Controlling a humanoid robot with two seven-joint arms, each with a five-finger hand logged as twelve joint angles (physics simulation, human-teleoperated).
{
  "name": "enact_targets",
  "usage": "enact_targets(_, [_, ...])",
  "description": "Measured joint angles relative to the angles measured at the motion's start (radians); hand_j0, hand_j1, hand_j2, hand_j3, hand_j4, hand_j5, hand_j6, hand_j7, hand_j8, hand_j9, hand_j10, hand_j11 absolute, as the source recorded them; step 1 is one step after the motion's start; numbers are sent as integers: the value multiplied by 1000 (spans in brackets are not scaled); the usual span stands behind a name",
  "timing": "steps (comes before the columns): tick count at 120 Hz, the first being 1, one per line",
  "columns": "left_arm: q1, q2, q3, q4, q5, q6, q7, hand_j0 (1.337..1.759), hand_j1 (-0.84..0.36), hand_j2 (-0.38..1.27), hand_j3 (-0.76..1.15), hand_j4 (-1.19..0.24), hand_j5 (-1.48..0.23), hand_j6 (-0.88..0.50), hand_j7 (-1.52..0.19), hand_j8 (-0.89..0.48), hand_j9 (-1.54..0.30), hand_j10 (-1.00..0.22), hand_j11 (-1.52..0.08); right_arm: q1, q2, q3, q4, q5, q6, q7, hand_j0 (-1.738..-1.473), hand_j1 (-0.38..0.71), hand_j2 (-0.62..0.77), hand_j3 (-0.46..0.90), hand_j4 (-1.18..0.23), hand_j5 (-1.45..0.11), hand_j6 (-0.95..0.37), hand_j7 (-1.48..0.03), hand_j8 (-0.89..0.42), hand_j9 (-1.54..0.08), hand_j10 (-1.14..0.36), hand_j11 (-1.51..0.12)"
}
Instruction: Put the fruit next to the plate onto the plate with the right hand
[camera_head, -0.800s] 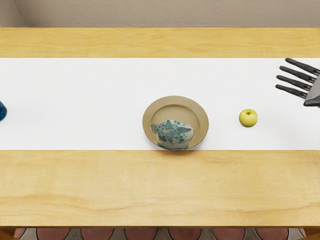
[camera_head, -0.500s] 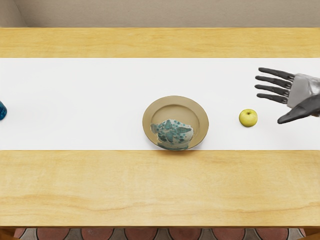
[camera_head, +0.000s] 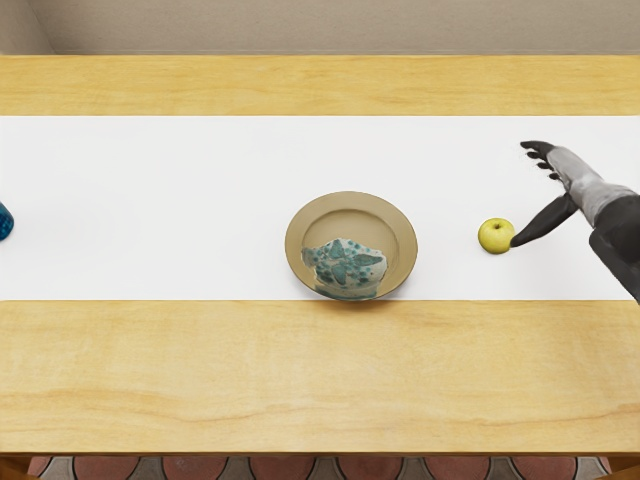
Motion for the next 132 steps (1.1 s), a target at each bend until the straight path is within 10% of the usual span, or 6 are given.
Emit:
enact_targets(56, [0, 0, 0, 0, 0, 0, 0, 1658, 349, 0, 0, 0, 0, 0, 0, 0, 0, 0, 0, 155, 119, -322, -158, -66, -154, 0, -1658, -213, -20, 0, -117, -150, -119, -149, -118, -150, -117, -150])
enact_targets(132, [0, 0, 0, 0, 0, 0, 0, 1658, 349, 0, 0, 0, 0, 0, 0, 0, 0, 0, 0, 187, 125, -438, -187, -64, -260, 0, -1658, 248, 13, 0, -519, -675, -519, -673, -426, -678, -517, -679])
